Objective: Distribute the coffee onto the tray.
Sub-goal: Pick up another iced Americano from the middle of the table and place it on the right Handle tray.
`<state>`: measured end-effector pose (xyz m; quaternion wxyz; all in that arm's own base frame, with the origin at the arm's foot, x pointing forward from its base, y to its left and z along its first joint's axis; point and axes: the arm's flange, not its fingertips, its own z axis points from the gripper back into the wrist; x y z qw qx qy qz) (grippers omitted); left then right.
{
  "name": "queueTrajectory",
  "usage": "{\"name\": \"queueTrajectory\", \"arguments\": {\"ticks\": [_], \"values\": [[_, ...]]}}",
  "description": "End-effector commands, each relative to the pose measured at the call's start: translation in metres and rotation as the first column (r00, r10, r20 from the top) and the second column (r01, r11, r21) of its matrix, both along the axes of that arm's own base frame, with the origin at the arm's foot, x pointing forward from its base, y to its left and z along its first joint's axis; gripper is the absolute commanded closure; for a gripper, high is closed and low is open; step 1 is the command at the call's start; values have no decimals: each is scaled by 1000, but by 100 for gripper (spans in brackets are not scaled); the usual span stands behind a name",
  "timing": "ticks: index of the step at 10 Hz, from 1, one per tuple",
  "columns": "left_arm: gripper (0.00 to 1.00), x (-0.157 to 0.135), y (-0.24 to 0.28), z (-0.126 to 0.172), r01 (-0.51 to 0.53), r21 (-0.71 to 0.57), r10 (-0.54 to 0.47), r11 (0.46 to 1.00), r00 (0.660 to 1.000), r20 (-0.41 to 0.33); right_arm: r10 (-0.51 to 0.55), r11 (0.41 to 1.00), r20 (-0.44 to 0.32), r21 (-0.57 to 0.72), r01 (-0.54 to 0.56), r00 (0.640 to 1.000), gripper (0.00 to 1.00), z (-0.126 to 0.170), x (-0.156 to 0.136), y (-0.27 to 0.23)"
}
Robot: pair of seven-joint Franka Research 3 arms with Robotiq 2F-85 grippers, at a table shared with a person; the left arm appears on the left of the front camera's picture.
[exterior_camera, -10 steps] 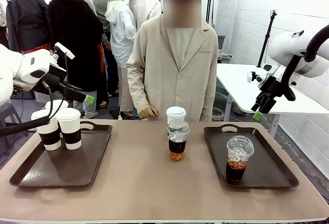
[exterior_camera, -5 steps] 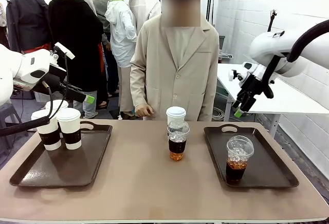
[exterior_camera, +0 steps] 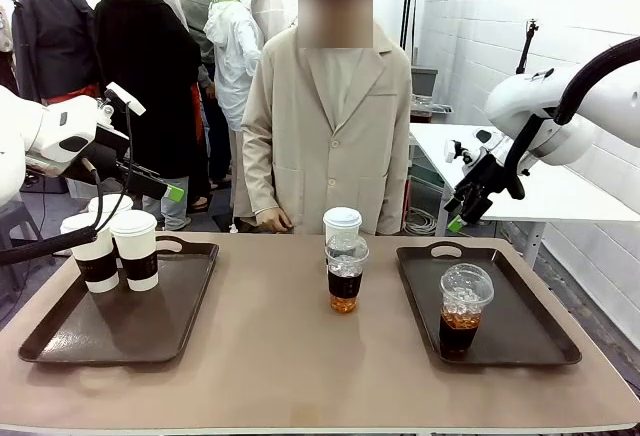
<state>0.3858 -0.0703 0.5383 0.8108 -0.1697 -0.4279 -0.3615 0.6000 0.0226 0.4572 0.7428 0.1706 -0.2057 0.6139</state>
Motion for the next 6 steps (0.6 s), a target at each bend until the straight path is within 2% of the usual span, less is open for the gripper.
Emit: {"name": "queueTrajectory", "arguments": {"ticks": [1,3,6], "values": [[0,0,2,0,3,0,-3,1000,1000,-7,20,997,31,75,-23,999,0,-9,-7,-1],[0,0,2,0,3,0,-3,1000,1000,-7,51,979,29,194,-55,998,0,-19,-8,-4],[0,0,2,0,3,0,-3,1000,1000,-7,88,947,19,307,-90,996,0,-41,-10,-11]]}}
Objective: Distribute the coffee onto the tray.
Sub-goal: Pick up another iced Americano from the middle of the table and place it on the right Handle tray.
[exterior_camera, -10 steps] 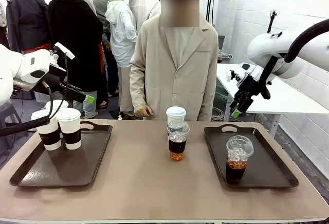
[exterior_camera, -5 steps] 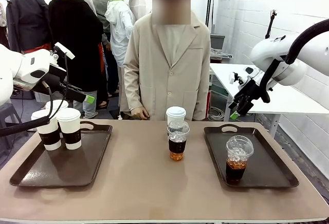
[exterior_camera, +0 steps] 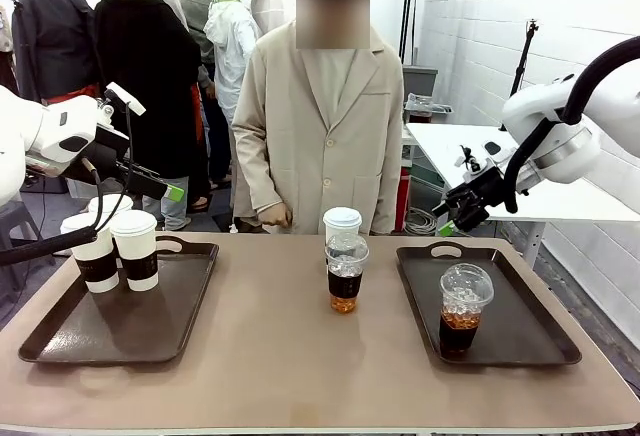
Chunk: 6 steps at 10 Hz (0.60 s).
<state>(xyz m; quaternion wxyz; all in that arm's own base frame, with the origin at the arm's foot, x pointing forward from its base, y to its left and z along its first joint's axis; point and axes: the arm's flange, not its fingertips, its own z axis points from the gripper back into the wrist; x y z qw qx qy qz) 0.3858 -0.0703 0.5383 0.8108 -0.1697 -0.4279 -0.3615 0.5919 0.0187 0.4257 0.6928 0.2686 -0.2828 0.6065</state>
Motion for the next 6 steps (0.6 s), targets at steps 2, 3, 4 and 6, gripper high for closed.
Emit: {"name": "queueTrajectory", "arguments": {"ticks": [2,3,4,6], "values": [[0,0,2,0,3,0,-3,1000,1000,-7,47,994,10,100,-48,999,0,-21,-2,-9],[0,0,2,0,3,0,-3,1000,1000,-7,60,990,19,123,-62,998,0,-27,-3,-8],[0,0,2,0,3,0,-3,1000,1000,-7,71,986,30,148,-75,997,0,-32,-3,-7],[0,0,2,0,3,0,-3,1000,1000,-7,85,972,22,219,-87,996,0,-36,-4,-10]]}}
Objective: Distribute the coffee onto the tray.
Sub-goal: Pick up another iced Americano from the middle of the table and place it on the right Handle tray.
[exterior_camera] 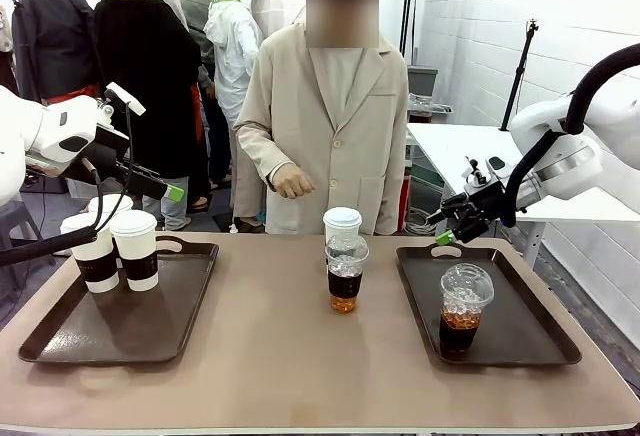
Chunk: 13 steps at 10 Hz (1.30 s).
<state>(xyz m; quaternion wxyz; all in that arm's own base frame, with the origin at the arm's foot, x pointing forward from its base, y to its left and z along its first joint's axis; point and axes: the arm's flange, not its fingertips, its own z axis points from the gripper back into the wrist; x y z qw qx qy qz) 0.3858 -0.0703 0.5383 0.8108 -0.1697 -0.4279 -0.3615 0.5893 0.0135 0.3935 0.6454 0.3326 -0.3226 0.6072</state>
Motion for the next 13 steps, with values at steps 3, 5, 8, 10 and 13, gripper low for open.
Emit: {"name": "queueTrajectory", "arguments": {"ticks": [3,5,8,10,13], "values": [[0,0,2,0,3,0,-3,1000,1000,-7,-8,999,2,-33,8,1000,0,2,1,0],[0,0,2,0,3,0,-3,1000,1000,-7,-8,999,2,-33,8,1000,0,2,1,0],[0,0,2,0,3,0,-3,1000,1000,-7,-8,999,2,-33,8,1000,0,2,1,0],[0,0,2,0,3,0,-3,1000,1000,-7,18,1000,6,-3,-18,1000,0,-5,2,4],[0,0,2,0,3,0,-3,1000,1000,-7,72,997,-24,9,-72,997,0,-20,6,23]]}}
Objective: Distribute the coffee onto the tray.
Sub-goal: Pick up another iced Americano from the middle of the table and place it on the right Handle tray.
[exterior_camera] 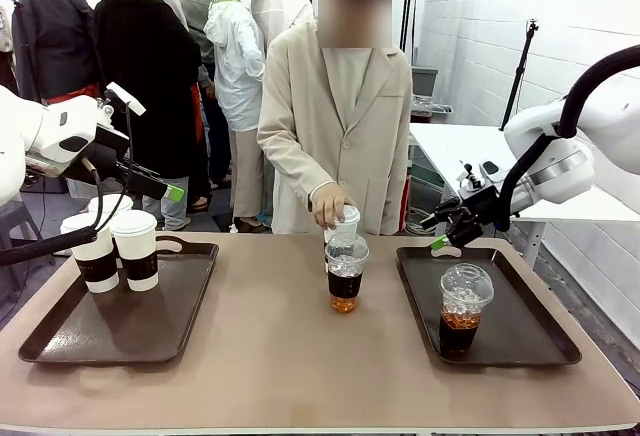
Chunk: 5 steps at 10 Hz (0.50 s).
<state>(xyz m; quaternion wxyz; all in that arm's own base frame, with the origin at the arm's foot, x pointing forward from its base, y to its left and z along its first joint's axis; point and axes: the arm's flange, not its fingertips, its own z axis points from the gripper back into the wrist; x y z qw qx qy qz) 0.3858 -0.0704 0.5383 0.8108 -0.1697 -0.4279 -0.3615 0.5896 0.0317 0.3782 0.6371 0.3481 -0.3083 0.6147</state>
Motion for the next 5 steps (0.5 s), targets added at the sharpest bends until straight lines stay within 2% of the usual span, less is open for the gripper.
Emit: {"name": "queueTrajectory", "arguments": {"ticks": [1,5], "values": [[0,0,2,0,3,0,-3,1000,1000,-7,45,999,-5,-2,-45,999,0,-9,8,11],[0,0,2,0,3,0,-3,1000,1000,-7,-9,1000,13,-17,10,1000,0,6,1,-9]]}}
